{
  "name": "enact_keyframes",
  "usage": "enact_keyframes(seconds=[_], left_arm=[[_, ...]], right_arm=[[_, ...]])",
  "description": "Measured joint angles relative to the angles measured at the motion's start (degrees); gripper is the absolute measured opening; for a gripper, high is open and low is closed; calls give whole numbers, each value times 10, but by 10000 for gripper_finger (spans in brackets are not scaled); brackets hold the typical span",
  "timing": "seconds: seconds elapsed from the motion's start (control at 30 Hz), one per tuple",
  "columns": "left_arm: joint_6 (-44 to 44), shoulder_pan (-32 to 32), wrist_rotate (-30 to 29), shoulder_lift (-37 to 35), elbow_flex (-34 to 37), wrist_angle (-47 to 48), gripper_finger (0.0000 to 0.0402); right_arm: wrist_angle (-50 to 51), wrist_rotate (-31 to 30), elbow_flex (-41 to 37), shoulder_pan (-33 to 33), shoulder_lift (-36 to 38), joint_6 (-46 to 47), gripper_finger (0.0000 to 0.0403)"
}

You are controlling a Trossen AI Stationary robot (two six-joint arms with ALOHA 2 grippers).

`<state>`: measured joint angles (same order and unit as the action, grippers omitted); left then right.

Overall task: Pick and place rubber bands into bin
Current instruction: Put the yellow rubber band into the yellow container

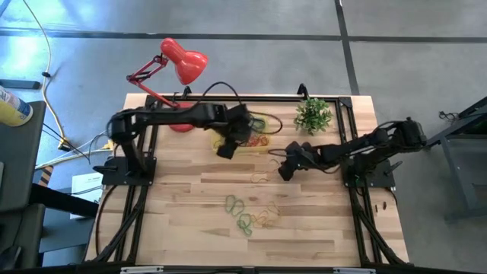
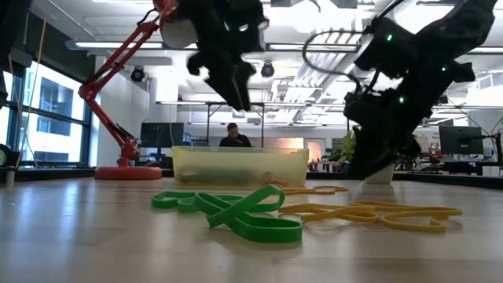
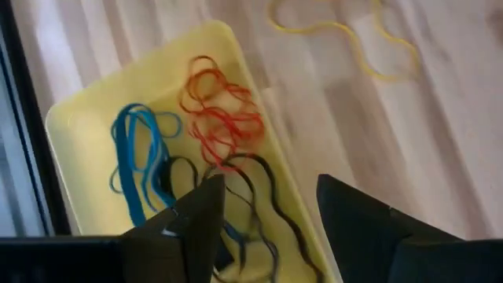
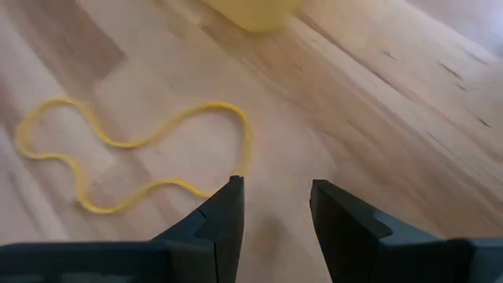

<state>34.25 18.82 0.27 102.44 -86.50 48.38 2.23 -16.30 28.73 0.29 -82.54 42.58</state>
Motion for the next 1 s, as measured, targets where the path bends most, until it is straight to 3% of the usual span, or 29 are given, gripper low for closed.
enact_keyframes(seconds=[0.27, 0.5, 0.77, 1.0], left_arm=[[-31, -86, -29, -97, 21, 47, 189], [-137, -157, -80, -224, 184, -23, 188], [-326, -199, -122, -354, 375, -112, 189], [-377, -220, -165, -389, 414, -116, 189]], right_arm=[[-39, 98, 0, -57, 0, -169, 138], [-32, 164, 0, -90, 0, -296, 138], [-33, 211, 0, -108, 0, -339, 138], [-63, 212, 1, -108, 0, -338, 138]])
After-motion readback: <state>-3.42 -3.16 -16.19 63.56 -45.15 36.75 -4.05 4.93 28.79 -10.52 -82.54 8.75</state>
